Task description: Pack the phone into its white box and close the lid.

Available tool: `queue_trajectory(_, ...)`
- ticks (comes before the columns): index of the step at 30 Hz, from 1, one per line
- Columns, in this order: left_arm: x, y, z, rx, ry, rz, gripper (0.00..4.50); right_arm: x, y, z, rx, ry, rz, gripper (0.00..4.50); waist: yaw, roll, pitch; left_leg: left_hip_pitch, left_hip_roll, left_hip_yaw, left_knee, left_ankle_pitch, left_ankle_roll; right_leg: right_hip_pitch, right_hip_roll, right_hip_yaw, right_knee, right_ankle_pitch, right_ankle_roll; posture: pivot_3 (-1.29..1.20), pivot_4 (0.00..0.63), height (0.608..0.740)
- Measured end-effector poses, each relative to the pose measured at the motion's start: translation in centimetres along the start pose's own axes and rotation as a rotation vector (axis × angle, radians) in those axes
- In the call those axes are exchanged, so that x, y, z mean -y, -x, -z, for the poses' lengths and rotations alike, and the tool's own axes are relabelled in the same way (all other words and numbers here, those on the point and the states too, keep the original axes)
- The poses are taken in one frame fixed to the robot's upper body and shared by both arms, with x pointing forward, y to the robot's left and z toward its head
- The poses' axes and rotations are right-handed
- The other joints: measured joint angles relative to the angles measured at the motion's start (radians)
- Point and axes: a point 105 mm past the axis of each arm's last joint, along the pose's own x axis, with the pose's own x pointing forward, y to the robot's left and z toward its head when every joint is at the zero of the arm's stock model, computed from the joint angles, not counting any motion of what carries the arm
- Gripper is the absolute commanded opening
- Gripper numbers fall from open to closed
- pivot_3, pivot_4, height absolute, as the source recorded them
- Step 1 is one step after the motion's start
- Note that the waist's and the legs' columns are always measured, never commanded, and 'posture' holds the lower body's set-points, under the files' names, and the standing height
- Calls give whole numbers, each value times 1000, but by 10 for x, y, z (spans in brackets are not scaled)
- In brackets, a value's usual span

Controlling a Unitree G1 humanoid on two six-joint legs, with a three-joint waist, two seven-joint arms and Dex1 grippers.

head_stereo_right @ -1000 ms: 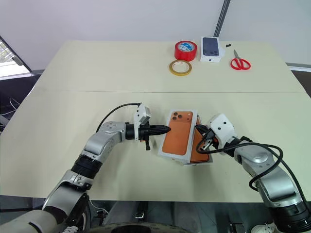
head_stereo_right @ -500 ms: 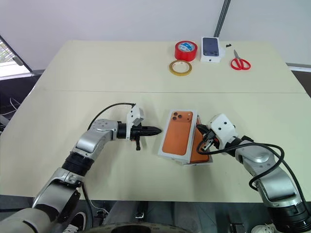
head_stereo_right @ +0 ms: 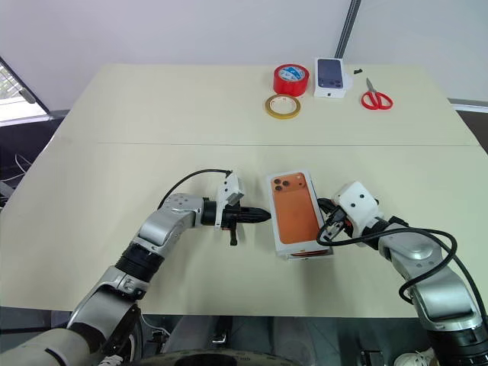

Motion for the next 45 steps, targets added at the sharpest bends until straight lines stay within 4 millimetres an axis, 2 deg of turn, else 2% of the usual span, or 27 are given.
queue_trajectory(4, 9, -5, -5, -1, -26, 45, 0, 2, 4, 4, -17, 6, 9, 32, -1, 0, 0, 0, 0, 0, 0, 0, 0, 0, 0, 0, 0, 0, 0, 0, 150, 740)
queue_trajectory(17, 15, 3, -10, -5, -51, 63, 0, -9, 13, 18, -55, 34, -24, 32, -3, 0, 0, 1, 0, 0, 0, 0, 0, 0, 0, 0, 0, 0, 0, 0, 150, 740)
queue_trajectory(23, 14, 7, -3, -18, -38, 52, 0, -7, 10, 15, -54, 75, -14, 32, -1, 0, 0, 1, 0, 0, 0, 0, 0, 0, 0, 0, 1, 0, 0, 0, 150, 740)
queue_trajectory(27, 12, 4, -6, 2, -40, 28, 0, -5, 9, 15, -57, 93, -3, 32, 0, 0, 0, 1, 0, 0, 0, 0, 0, 0, 0, 0, 1, 0, 0, 0, 150, 740)
queue_trajectory(30, 10, -2, -11, 37, -42, 8, 0, 5, 9, 16, -60, 93, 34, 32, 1, 0, 0, 1, 0, 0, 0, 0, 0, 1, 0, 0, 0, 0, 0, 0, 150, 740)
queue_trajectory(34, 9, -8, -13, 56, -40, -1, 0, 18, 8, 4, -21, 98, 79, 32, -1, 0, 0, 1, 0, 0, 0, 0, -1, 0, 0, 0, 1, 0, 0, 0, 150, 740)
queue_trajectory(38, 8, -8, -14, 56, -43, -2, 0, 16, 3, -4, 9, 99, 69, 32, 0, 0, 0, 1, 0, 0, 0, 0, -1, 0, 0, 0, 1, 0, 0, 0, 150, 740)
queue_trajectory(42, 4, 1, -9, 30, -43, -15, 0, 12, -3, -10, 52, 76, 64, 32, -2, 0, 0, 1, 0, 0, 0, 1, -1, 0, 0, 0, 1, 0, 0, 0, 150, 740)
queue_trajectory(45, -1, 5, -13, 47, -39, -31, 0, 7, -6, -11, 64, 63, 45, 32, 0, 0, 0, 1, 0, 0, 0, 1, -1, 0, 0, 0, 1, 0, 0, 0, 150, 740)
